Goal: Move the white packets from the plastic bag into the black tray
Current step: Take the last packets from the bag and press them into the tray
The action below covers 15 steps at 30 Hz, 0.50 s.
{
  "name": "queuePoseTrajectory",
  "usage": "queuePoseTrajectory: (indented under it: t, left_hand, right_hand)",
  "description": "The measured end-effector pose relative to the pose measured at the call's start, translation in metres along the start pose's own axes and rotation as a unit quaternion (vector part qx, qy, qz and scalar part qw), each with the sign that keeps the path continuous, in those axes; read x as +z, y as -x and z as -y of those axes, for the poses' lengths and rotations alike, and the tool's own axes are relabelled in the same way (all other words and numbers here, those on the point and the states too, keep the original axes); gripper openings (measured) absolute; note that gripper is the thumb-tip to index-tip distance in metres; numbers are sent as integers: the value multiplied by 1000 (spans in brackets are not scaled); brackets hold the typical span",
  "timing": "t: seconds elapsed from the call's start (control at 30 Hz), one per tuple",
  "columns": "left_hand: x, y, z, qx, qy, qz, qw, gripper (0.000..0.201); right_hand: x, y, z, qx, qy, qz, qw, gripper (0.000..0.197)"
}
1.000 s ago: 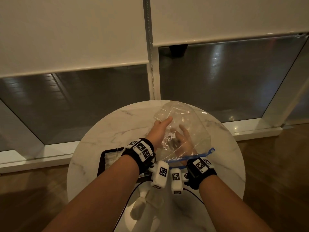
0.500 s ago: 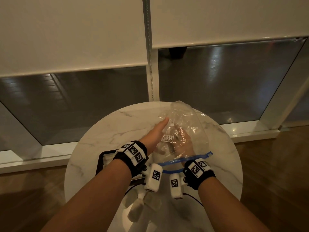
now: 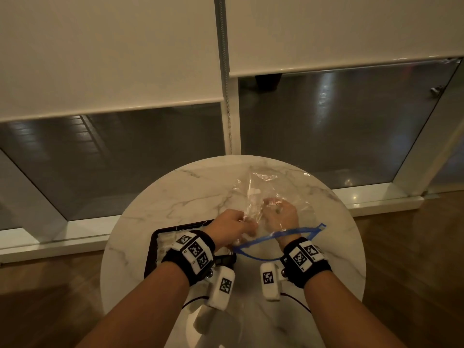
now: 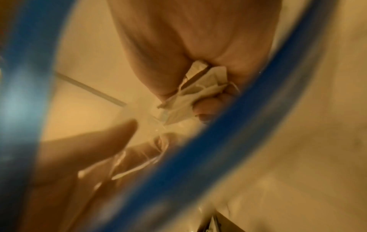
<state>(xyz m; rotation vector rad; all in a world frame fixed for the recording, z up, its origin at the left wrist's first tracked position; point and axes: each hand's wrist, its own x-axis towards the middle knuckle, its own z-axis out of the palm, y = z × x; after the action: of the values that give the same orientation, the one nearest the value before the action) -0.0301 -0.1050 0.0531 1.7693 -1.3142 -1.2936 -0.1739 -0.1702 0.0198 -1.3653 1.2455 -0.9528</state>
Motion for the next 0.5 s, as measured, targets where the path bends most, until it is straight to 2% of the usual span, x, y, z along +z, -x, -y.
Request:
queuePoseTrajectory:
  t: [0.07,0.2,0.27,0.33,0.5]
  left_hand:
    - [2,-3,-1,-15,33,-32,999,25]
    - [5,-10,-7,-41,48,-87,994,29]
    - [6,-15,-9,-52,47,-103,992,30]
    - [7,-20,-7,-62,42,-113,991,30]
    - [4,-27,-6,-72,76,-139,985,21]
  right_hand:
    - [1,0,-1,18,-37,-26,999,12]
    - [2,8,0,56,18,24,998,20]
    - [0,15,0,63,-48,10,997,19]
    - [-2,25,1,99,-131,10,986,14]
    - [-16,44,6,109,-120,81,984,14]
